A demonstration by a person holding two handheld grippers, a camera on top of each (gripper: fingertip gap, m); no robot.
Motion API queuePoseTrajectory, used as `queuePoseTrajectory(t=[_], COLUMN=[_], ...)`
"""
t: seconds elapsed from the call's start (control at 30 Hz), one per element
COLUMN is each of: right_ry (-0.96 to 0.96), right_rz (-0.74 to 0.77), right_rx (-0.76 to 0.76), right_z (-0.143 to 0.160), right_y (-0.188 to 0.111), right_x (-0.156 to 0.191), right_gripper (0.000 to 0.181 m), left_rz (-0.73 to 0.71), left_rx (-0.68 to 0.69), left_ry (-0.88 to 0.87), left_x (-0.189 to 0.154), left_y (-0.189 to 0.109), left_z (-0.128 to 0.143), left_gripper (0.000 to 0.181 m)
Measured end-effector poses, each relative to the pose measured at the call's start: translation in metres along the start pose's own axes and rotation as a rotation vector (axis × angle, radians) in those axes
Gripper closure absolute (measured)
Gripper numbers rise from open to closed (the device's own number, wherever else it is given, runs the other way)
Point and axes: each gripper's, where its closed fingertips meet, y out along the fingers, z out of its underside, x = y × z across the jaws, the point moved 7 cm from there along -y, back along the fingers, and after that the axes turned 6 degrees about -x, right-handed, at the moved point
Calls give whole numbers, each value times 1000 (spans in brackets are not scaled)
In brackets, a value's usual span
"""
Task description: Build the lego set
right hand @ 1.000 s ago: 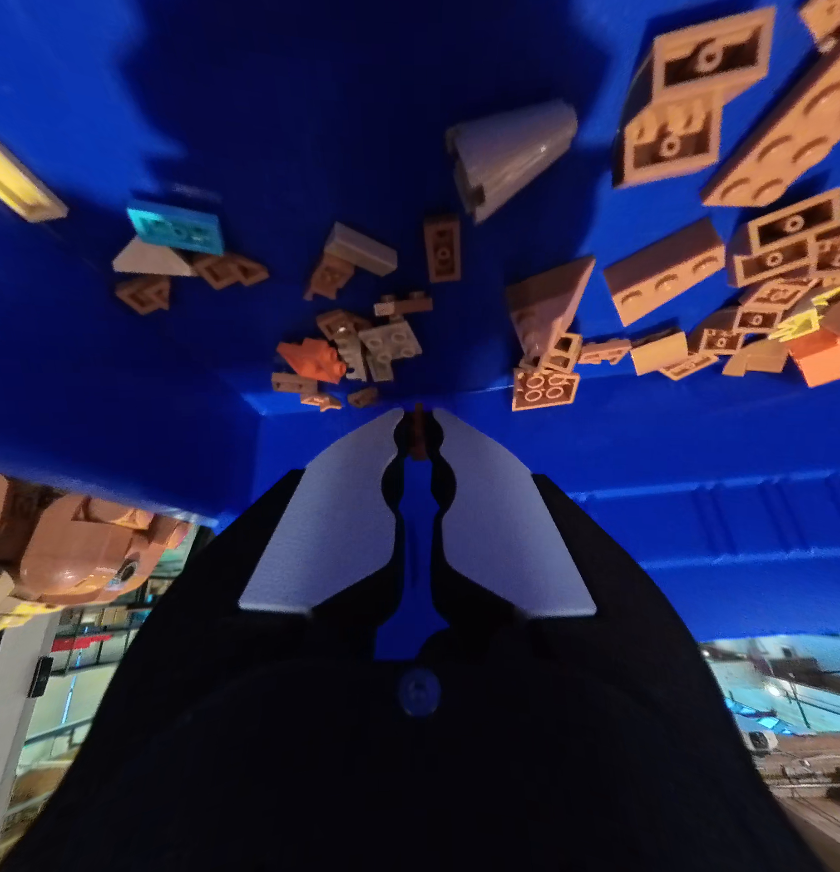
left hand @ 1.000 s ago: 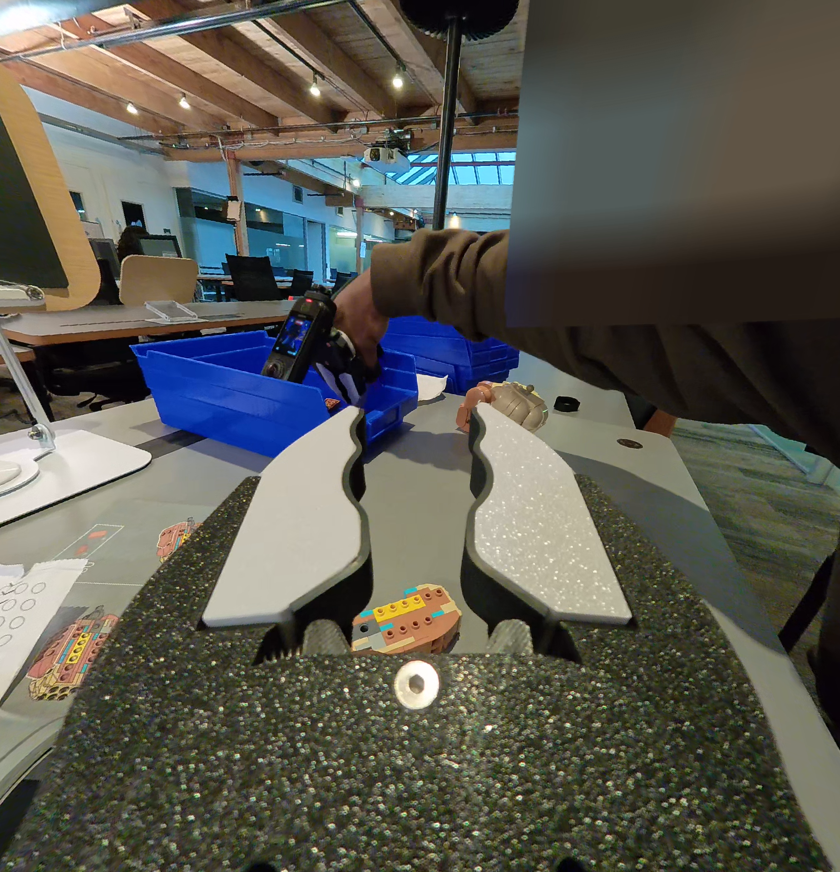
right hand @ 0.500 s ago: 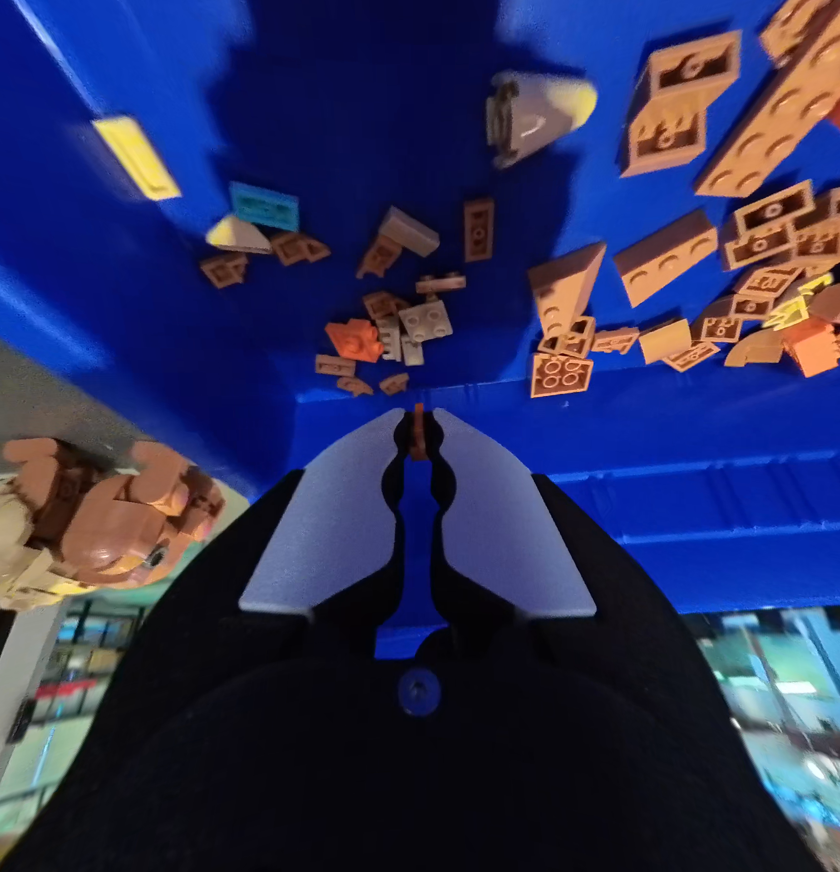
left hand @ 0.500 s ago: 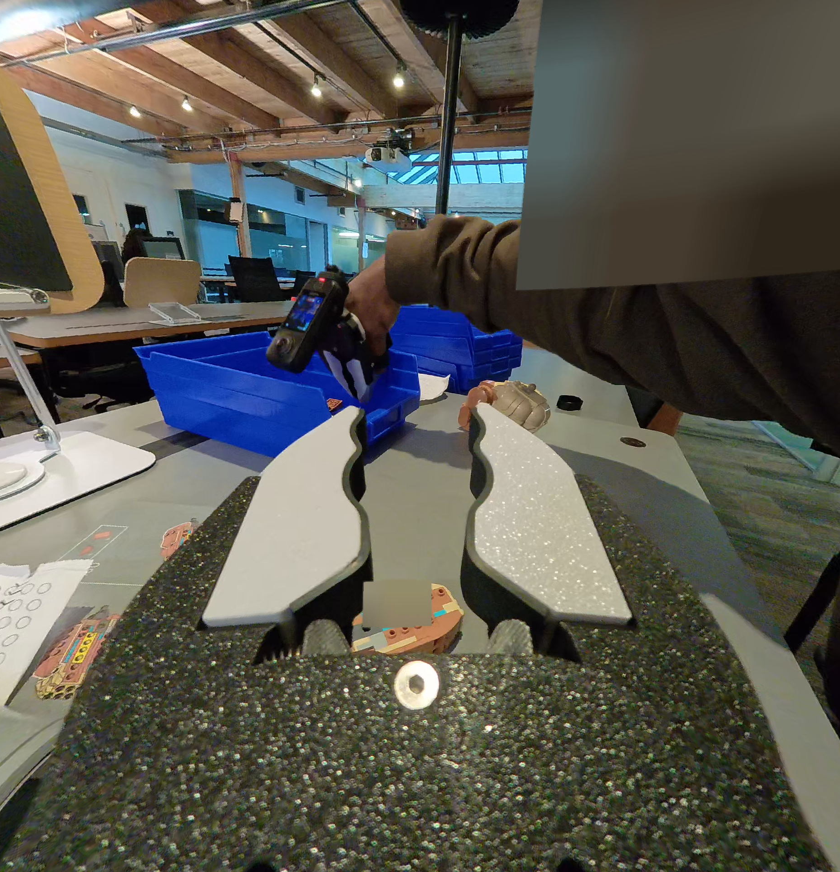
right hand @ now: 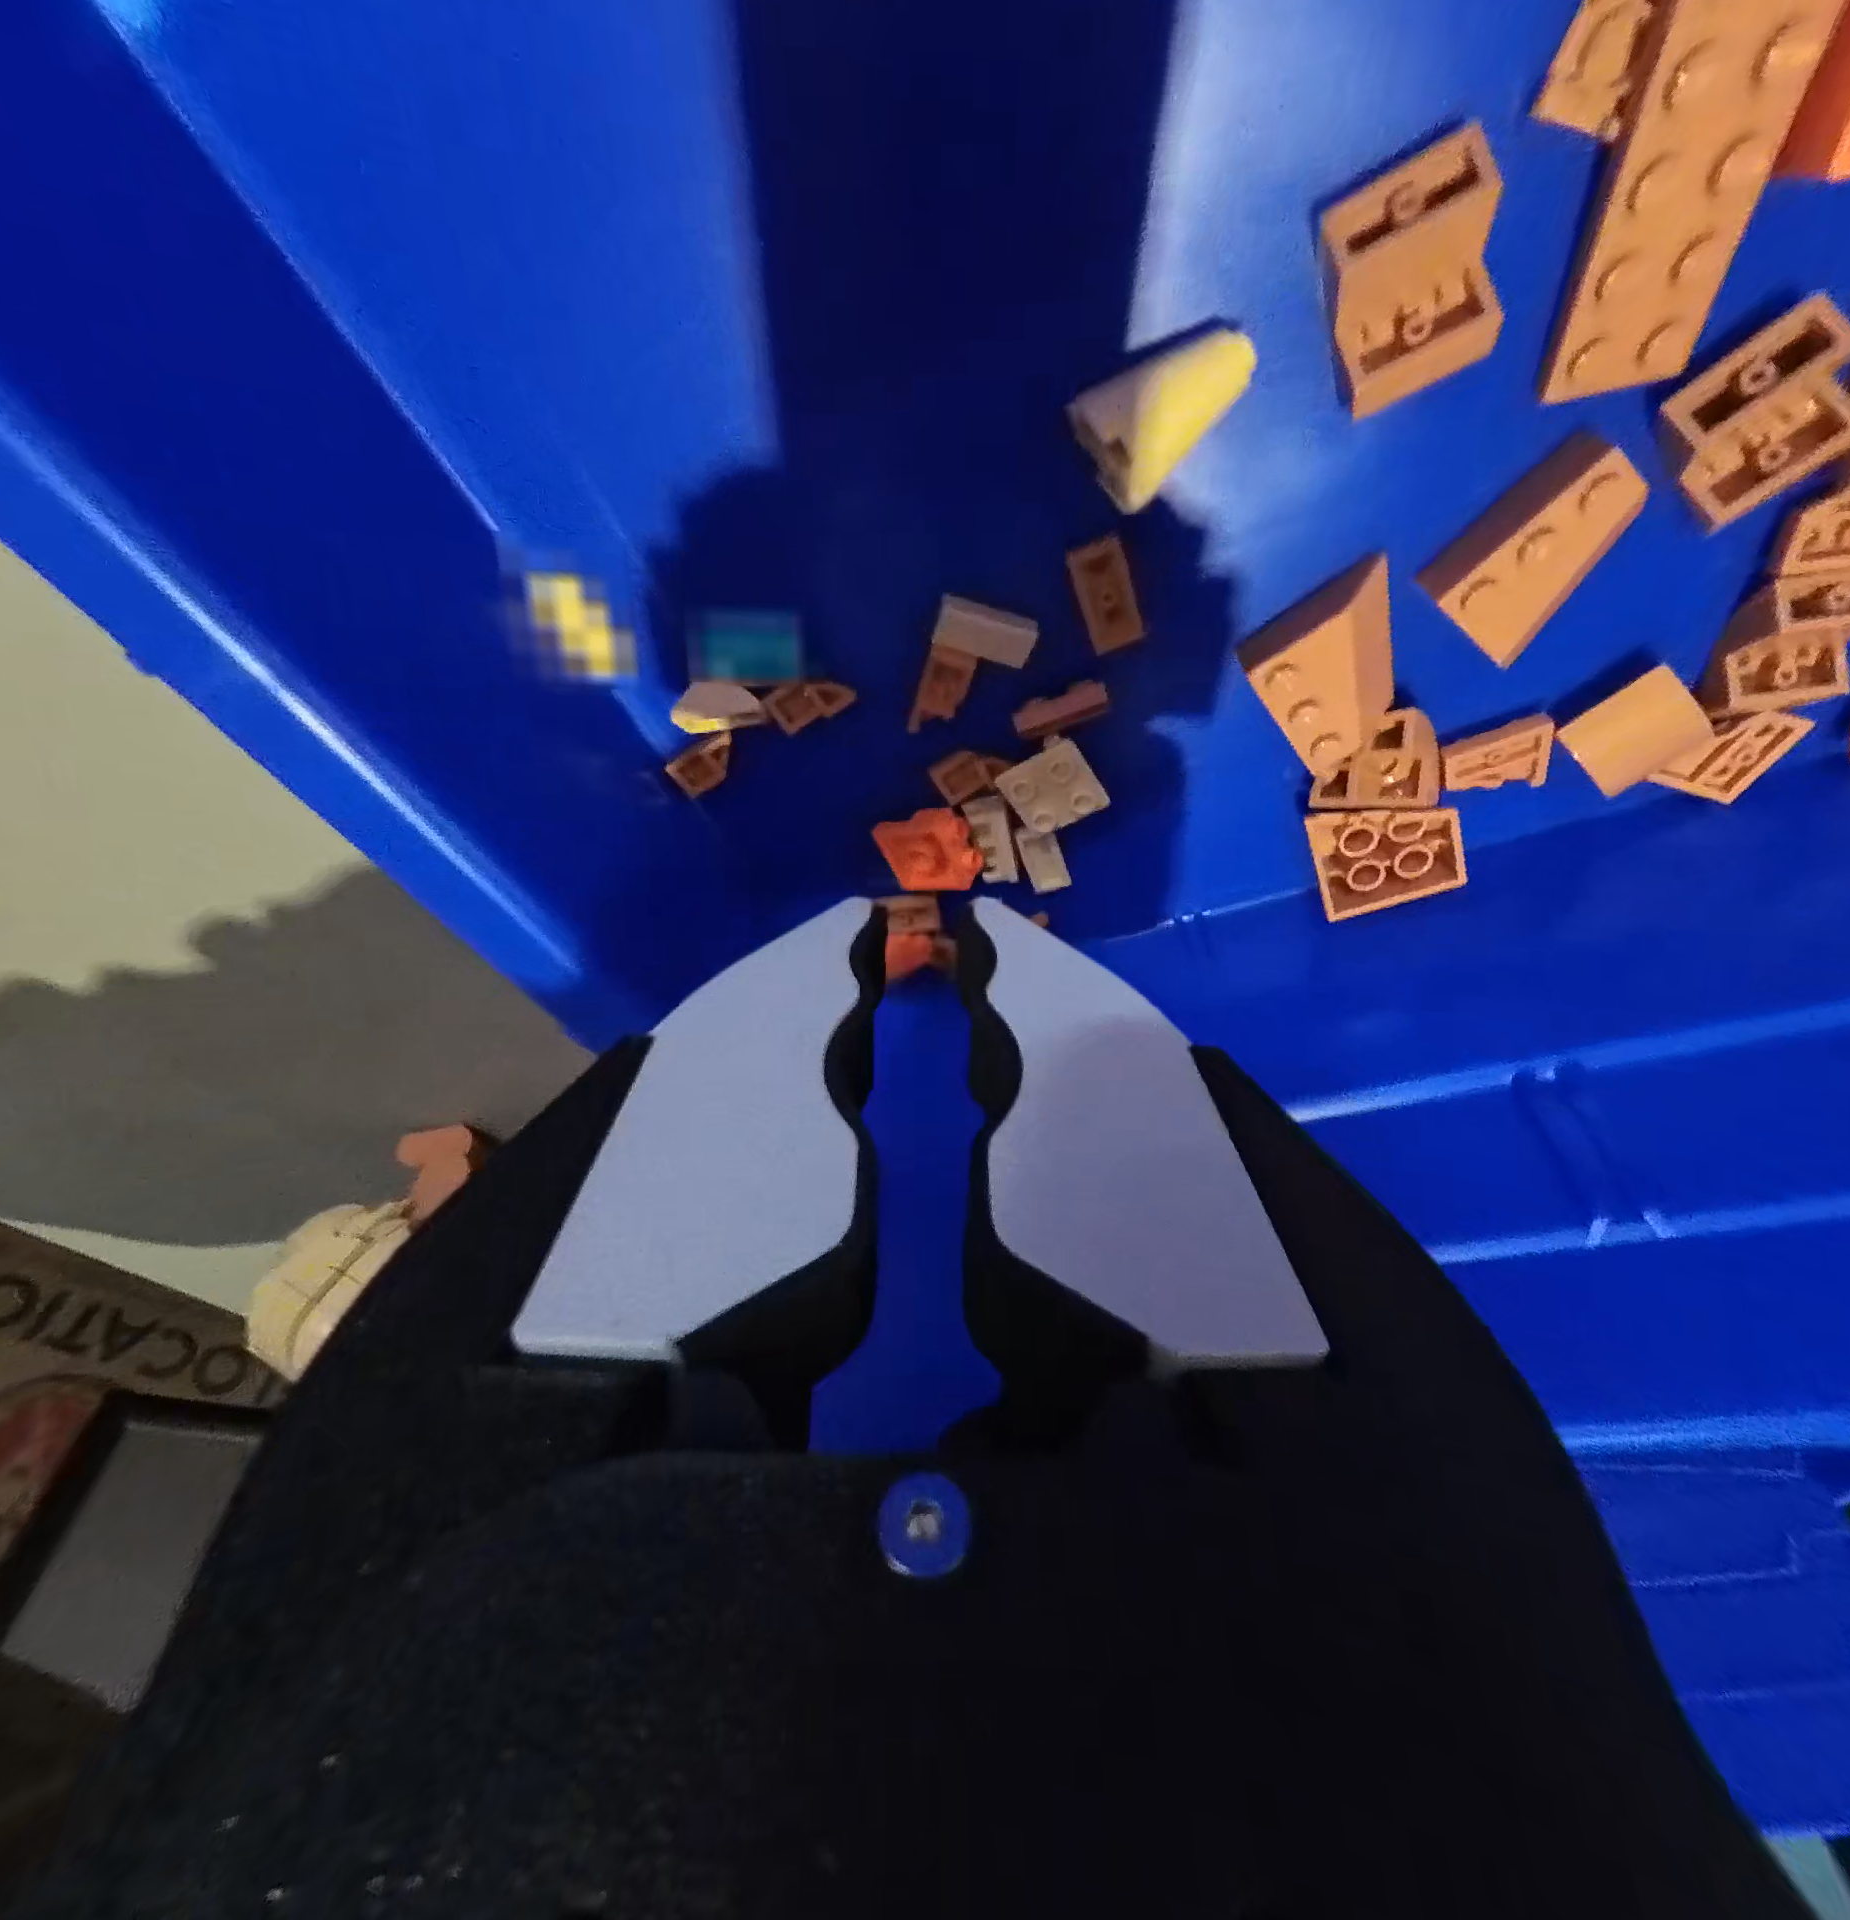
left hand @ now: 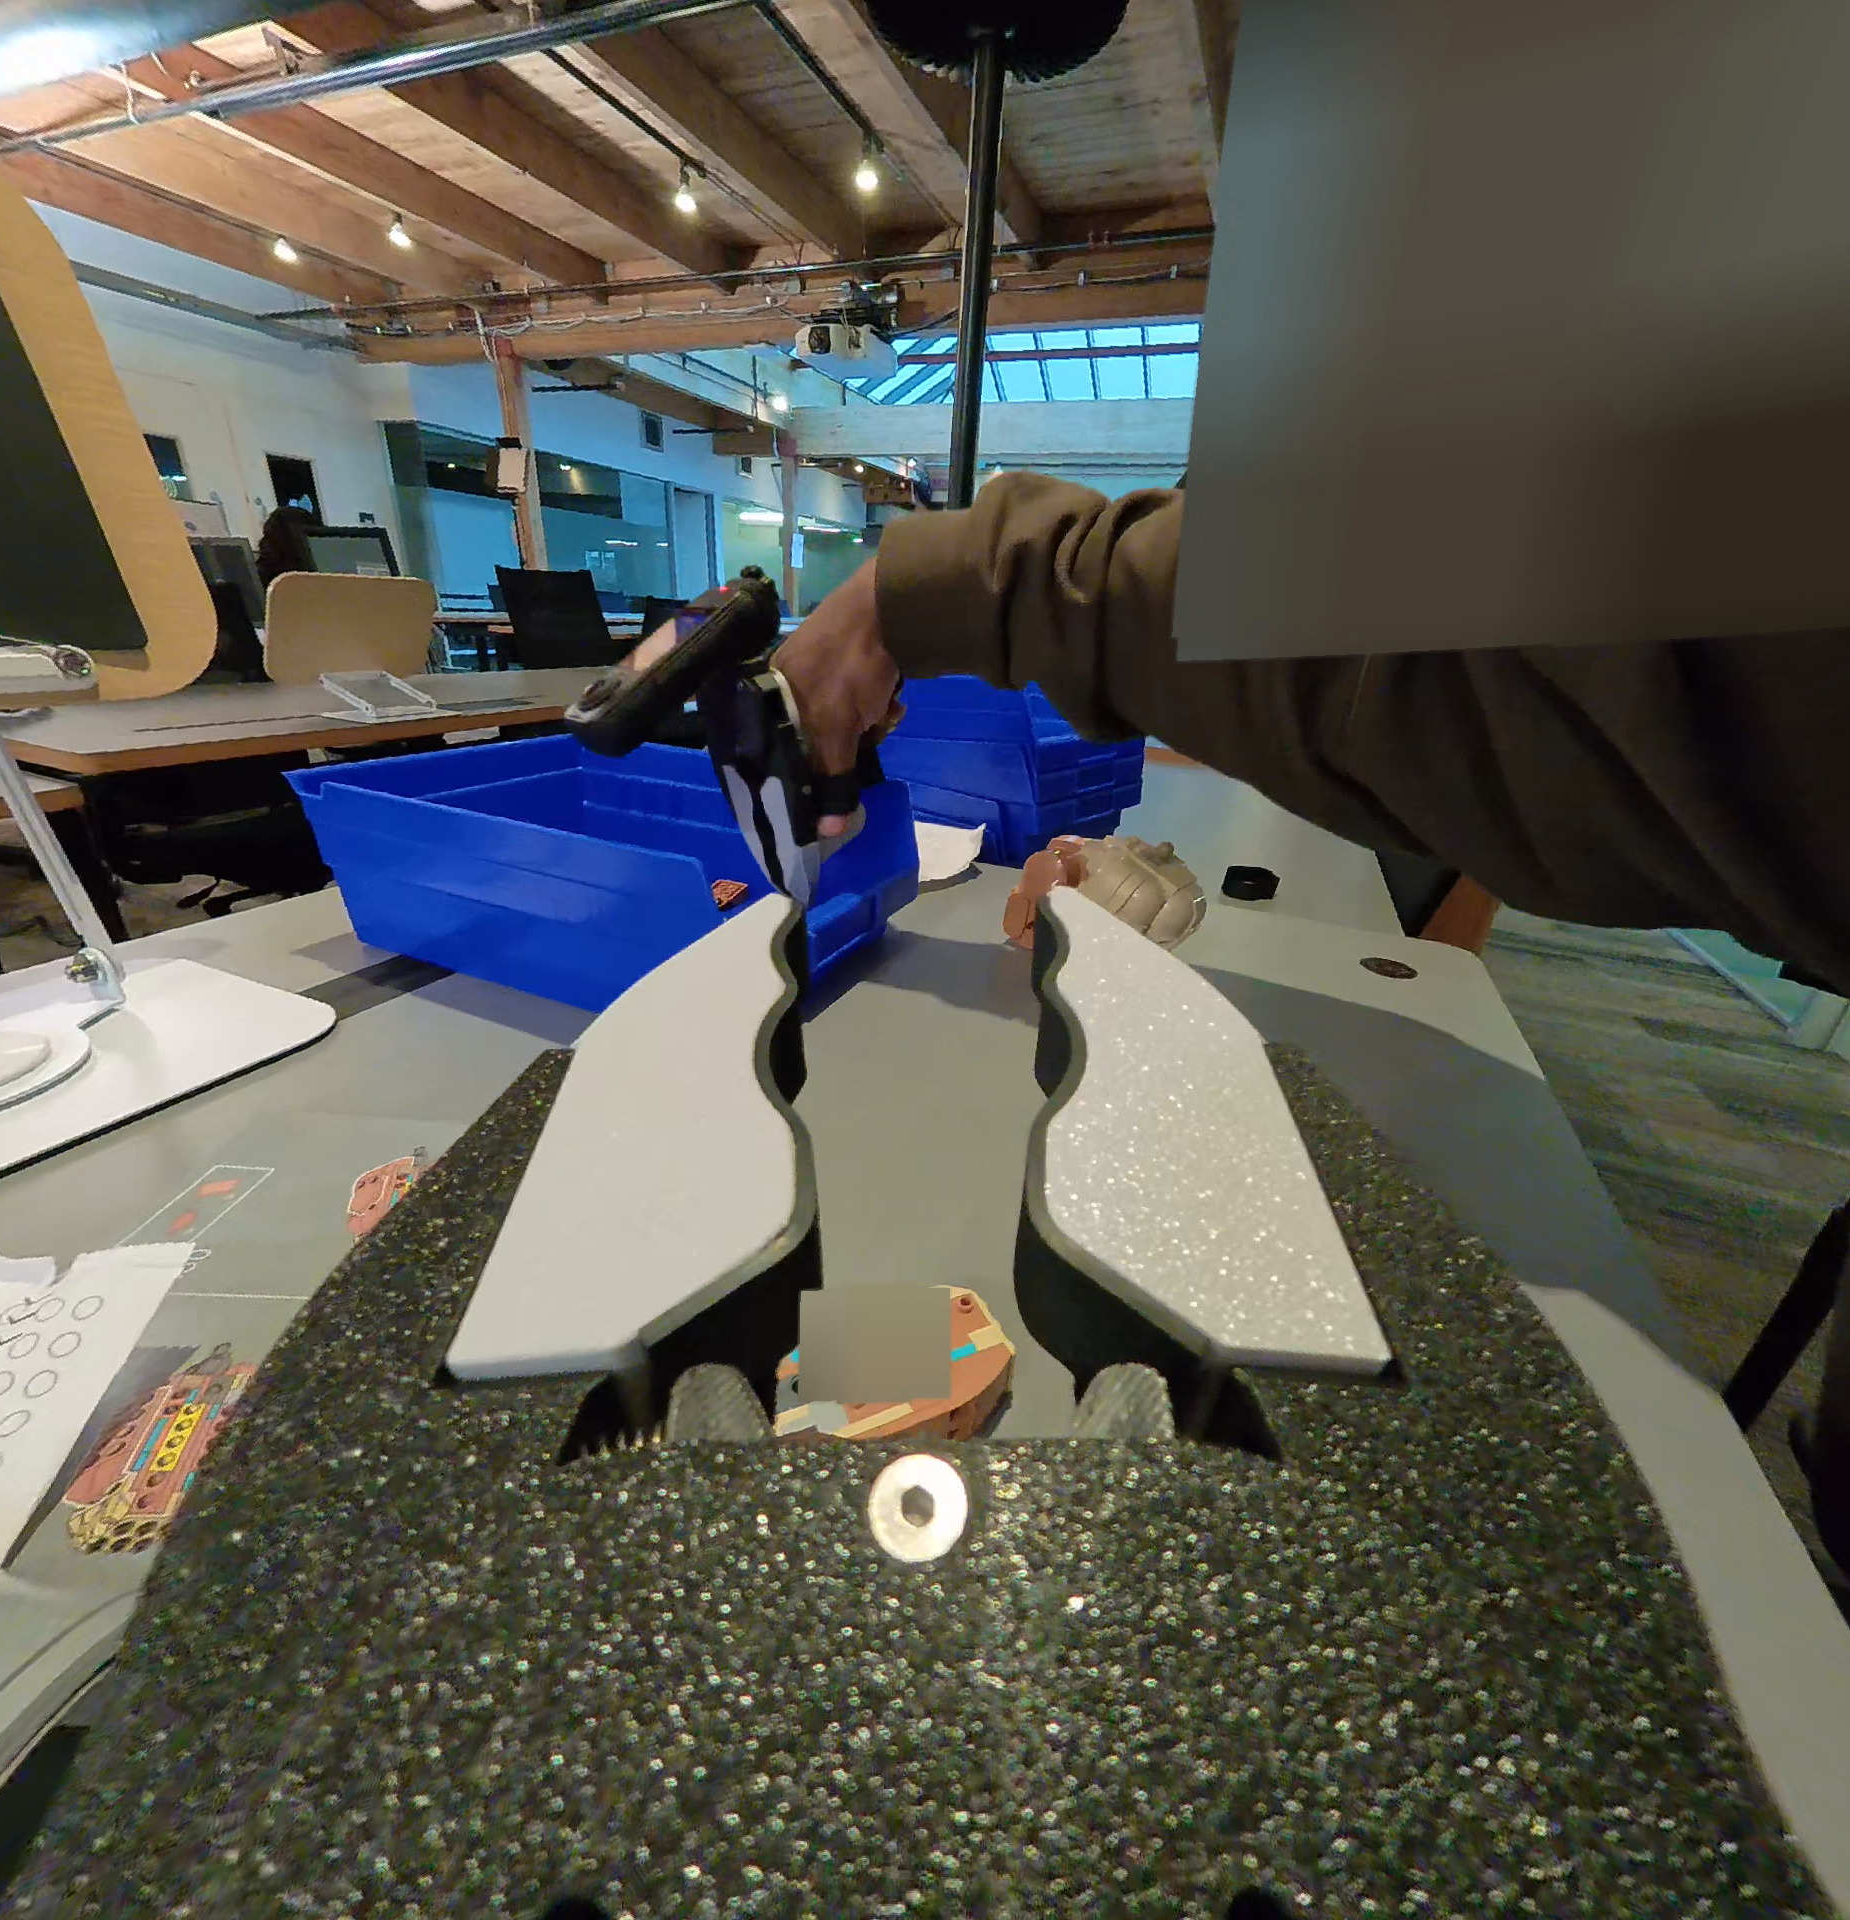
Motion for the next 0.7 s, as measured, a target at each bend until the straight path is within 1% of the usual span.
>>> queuePoseTrajectory(t=[0.1,0.13,0.17,0.23,0.43,0.6,0.7], right_ry=[-13,-9,2,25,-21,101,129], right_rz=[14,19,27,48,68,43,48], right_rx=[11,-1,-14,-14,57,66,71], right_z=[-1,-1,-1,1,5,3,1], right_y=[0,-3,-5,-10,-11,-3,4], right_x=[1,0,-2,-5,-1,0,-3], right_gripper=[173,177,178,174,165,160,157], left_rz=[-3,-2,-1,2,5,4,5], left_rx=[-4,-5,-5,-5,-9,-18,-11], left_ry=[-9,-10,-9,-11,-23,-24,-31], left_x=[1,1,1,0,0,1,2], left_y=[0,0,0,0,-1,-2,-1], left_z=[0,-1,-1,-1,-1,-3,-1], left_gripper=[140,140,140,140,140,140,140])
